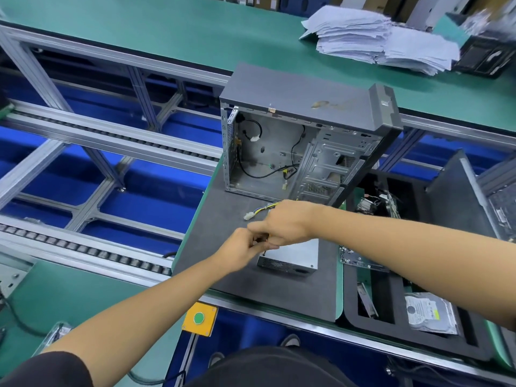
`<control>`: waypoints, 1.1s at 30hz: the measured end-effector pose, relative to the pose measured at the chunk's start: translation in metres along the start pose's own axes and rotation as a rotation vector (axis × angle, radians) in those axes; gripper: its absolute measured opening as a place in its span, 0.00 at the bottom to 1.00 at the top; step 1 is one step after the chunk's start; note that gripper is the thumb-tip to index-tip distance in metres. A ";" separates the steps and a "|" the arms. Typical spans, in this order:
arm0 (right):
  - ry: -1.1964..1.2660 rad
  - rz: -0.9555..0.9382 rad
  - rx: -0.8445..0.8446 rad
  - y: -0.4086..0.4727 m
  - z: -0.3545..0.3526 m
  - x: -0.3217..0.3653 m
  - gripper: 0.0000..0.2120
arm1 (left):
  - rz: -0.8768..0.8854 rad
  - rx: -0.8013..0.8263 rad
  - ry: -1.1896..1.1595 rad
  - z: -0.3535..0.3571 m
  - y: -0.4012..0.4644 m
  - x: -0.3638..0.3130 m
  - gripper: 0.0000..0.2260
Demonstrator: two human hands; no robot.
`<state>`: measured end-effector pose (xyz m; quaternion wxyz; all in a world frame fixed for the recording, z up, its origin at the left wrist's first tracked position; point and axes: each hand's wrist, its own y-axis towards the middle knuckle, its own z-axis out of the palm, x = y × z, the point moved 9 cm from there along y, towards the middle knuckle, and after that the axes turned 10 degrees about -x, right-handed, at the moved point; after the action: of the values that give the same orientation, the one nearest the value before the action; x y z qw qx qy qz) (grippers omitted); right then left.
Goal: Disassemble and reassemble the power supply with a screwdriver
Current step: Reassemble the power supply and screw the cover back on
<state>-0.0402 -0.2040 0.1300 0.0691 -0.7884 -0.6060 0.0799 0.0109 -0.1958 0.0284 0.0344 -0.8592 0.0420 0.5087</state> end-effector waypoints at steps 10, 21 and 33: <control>0.110 0.312 -0.019 0.002 0.015 -0.011 0.14 | 0.055 -0.049 -0.008 -0.005 -0.008 -0.007 0.07; 0.014 0.174 -0.077 0.010 0.011 -0.003 0.08 | -0.015 0.008 0.013 -0.004 -0.009 0.000 0.09; -0.110 0.490 -0.507 -0.017 0.002 -0.010 0.14 | -0.568 -0.451 -1.064 0.002 -0.017 -0.001 0.14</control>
<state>-0.0594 -0.2095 0.1323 -0.1828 -0.8969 -0.4024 -0.0163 0.0100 -0.1790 0.0288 0.0023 -0.4532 -0.3181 0.8327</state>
